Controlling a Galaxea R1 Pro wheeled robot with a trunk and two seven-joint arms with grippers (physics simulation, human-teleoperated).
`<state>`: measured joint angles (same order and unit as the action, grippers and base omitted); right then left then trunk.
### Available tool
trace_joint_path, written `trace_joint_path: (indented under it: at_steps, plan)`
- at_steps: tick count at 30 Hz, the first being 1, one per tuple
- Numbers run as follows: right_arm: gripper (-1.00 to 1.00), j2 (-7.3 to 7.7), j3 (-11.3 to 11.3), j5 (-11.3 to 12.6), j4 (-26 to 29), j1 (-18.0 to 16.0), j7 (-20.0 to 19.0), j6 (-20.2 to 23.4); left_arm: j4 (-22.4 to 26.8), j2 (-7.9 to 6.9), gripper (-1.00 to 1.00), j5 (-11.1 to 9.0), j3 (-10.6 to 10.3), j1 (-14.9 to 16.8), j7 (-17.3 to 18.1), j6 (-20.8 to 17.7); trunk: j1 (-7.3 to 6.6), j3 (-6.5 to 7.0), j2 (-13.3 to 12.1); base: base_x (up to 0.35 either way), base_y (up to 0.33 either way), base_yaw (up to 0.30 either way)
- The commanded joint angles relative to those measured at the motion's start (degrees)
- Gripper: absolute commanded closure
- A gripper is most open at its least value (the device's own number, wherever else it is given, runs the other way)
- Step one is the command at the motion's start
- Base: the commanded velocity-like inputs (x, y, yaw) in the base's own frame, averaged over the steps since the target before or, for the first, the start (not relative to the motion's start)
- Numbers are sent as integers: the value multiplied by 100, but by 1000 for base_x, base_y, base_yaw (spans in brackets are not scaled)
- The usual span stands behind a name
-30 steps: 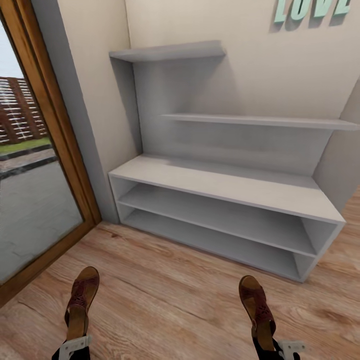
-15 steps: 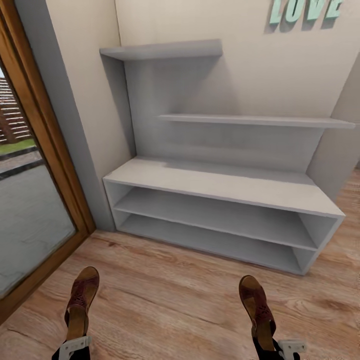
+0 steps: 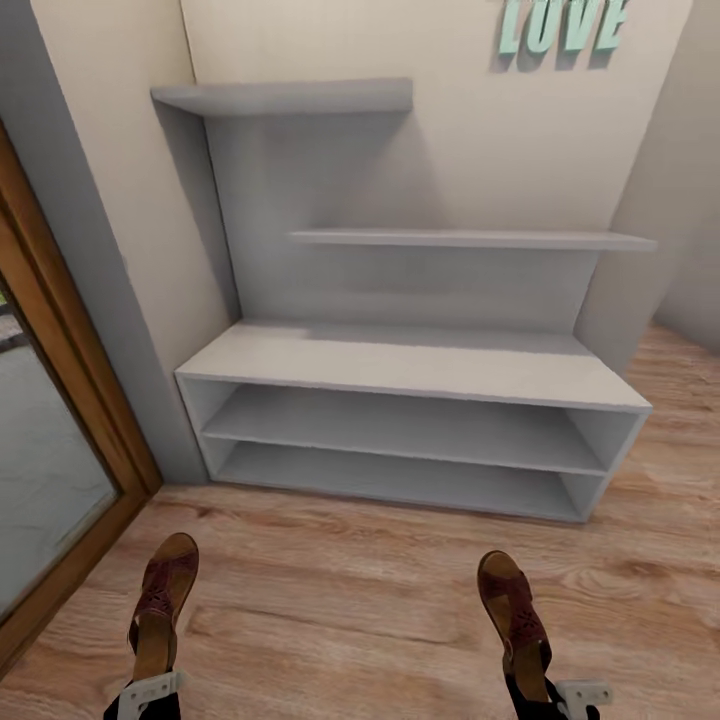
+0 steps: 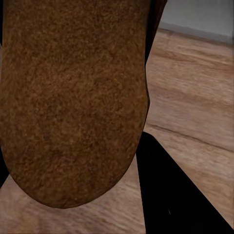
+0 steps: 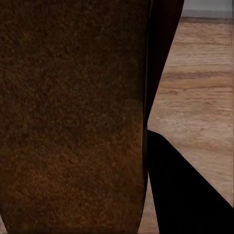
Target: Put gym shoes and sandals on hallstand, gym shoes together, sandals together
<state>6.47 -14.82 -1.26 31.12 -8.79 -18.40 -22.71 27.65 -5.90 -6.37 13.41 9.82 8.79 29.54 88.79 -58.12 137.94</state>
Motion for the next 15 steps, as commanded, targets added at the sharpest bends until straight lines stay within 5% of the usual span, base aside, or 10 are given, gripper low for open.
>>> trace_joint_path:
  at_steps: [1,8,15]
  plan:
    - [100,-5,-39,3,-4,-4,-57,-6,-6,1,100,-48,13,3,44,8,-1,-5,2,2,330,-297]
    - [100,-6,-39,4,-1,-6,-59,-6,-7,1,100,-48,13,3,44,8,-1,-5,2,1,330,-277]
    - [100,0,-39,10,-1,-7,-67,-6,-6,1,100,-48,17,3,44,2,-1,-5,2,0,330,-65]
